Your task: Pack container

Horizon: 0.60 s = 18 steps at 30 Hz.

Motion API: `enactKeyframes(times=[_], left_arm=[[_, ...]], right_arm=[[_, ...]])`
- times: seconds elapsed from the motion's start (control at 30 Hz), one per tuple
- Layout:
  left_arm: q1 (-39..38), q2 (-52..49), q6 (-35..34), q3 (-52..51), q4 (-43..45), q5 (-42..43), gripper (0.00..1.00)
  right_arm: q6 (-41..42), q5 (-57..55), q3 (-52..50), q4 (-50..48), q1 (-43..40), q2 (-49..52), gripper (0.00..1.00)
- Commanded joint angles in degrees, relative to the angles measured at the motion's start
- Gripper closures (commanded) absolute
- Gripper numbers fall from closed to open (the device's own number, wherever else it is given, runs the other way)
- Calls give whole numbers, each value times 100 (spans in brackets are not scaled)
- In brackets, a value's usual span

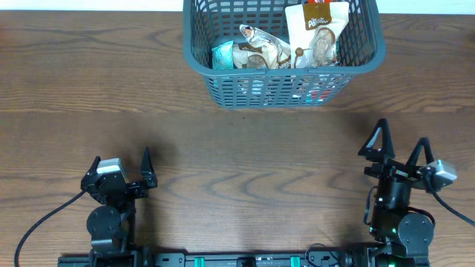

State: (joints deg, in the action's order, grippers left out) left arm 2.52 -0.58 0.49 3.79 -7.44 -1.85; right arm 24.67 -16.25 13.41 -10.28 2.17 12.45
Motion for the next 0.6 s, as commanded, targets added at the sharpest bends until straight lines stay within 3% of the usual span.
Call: enactKeyframes(times=[0.0, 0.2, 0.57], left_arm=[[15, 35, 98, -170, -55, -7, 1], [15, 35, 98, -170, -55, -7, 1], [15, 35, 98, -170, -55, -7, 1]], right_arm=[[-669, 284, -120, -70, 48, -63, 1], [-1596, 555, -164, -63, 48, -63, 1], [-1617, 793, -892, -66, 48, -511, 1]])
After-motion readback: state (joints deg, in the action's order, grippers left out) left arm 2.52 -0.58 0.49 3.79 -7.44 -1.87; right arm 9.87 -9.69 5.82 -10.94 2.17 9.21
